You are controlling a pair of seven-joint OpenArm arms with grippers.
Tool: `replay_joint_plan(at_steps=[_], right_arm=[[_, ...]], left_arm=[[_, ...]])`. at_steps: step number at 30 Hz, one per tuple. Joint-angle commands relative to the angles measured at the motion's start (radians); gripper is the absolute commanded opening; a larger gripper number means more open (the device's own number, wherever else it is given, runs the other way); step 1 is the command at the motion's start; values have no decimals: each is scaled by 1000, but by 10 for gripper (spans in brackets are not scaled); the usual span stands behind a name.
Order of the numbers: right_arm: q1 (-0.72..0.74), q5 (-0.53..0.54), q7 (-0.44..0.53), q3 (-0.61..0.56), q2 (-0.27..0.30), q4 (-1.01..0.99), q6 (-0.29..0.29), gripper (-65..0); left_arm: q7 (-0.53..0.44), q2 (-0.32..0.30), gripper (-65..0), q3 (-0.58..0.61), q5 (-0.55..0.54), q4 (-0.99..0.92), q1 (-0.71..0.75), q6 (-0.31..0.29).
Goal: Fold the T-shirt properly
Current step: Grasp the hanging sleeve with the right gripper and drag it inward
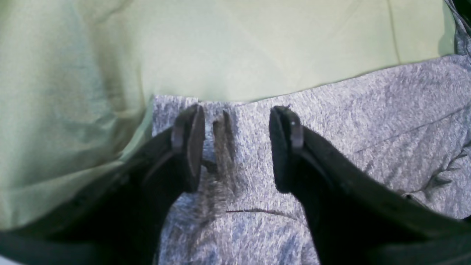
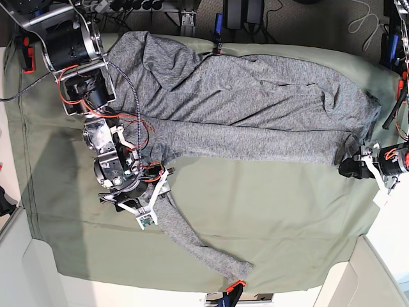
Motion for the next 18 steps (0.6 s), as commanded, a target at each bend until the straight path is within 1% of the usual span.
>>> replay_joint_plan(at_steps=[1, 8, 11, 12, 13, 14, 17, 18], right_arm=[[29, 6, 16, 2, -3, 13, 3, -274], [27, 10, 32, 2, -3, -27, -6, -275], [27, -8, 43, 2, -3, -58, -5, -276], [27, -14, 43, 2, -3, -61, -6, -286], [27, -24, 43, 2, -3, -62, -6, -321], [27, -30, 43, 2, -3, -62, -6, -382], [27, -29, 42, 2, -12, -61, -5, -611], [27, -29, 42, 2, -17, -61, -5, -650]], left_arm=[[-13, -26, -336, -10, -16, 12, -24, -6], [-14, -31, -336, -10, -17, 12, -25, -6], [-16, -31, -336, -10, -17, 12, -25, -6], [-22, -31, -336, -10, -17, 12, -25, -6], [-29, -31, -336, -10, -17, 12, -25, -6], [-35, -31, -336, -10, -17, 12, -25, -6], [-45, -31, -336, -10, -17, 12, -25, -6], [-44, -31, -336, -10, -16, 12, -25, -6]])
